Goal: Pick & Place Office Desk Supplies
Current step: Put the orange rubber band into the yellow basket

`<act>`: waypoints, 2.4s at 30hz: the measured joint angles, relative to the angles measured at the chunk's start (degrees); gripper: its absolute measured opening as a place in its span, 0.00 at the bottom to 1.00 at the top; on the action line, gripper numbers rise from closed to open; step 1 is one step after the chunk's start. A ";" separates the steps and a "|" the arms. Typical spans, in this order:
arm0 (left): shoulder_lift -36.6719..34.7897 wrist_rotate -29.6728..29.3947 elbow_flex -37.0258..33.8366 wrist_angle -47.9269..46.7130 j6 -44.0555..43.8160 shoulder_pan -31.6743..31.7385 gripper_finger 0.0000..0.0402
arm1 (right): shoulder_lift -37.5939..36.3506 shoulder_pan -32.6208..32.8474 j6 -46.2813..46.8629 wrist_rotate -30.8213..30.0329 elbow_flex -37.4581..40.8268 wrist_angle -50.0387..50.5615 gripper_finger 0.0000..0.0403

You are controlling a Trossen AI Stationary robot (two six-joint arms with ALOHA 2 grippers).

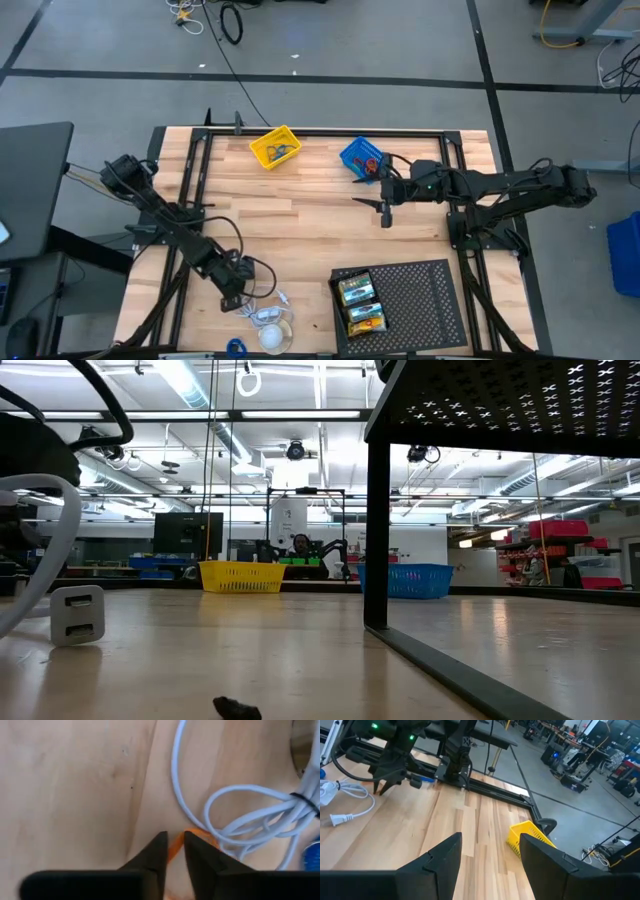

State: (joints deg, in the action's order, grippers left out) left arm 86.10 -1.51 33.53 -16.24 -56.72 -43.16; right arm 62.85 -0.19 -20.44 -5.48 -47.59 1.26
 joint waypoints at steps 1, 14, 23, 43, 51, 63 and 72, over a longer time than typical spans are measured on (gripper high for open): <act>0.01 -0.54 0.01 -0.18 0.60 0.00 0.13 | 0.00 0.02 0.00 0.00 0.00 0.24 0.52; 0.38 -15.93 10.72 -18.79 5.27 3.70 0.01 | 0.00 0.02 0.01 0.00 0.00 1.16 0.52; 0.28 -38.08 14.96 -24.78 7.94 14.83 0.00 | 0.00 -0.21 -1.48 2.30 2.44 0.36 0.52; -6.52 -20.21 9.44 25.30 57.89 52.51 0.00 | -7.97 -20.62 2.71 40.36 21.90 -27.14 0.52; -6.53 -20.30 9.41 24.33 61.08 69.09 0.00 | -7.89 -21.98 3.66 41.31 21.90 -26.28 0.52; -5.84 -17.23 9.41 17.21 61.82 77.17 0.00 | -7.89 -22.25 3.65 41.27 21.90 -25.93 0.52; -3.05 -16.10 9.41 15.53 61.92 78.24 0.02 | -7.87 -22.25 3.66 41.13 21.90 -25.91 0.52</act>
State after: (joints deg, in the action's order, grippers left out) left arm 83.05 -17.61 42.94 -0.71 5.20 35.08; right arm 54.98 -22.44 -16.78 35.66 -25.69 -24.65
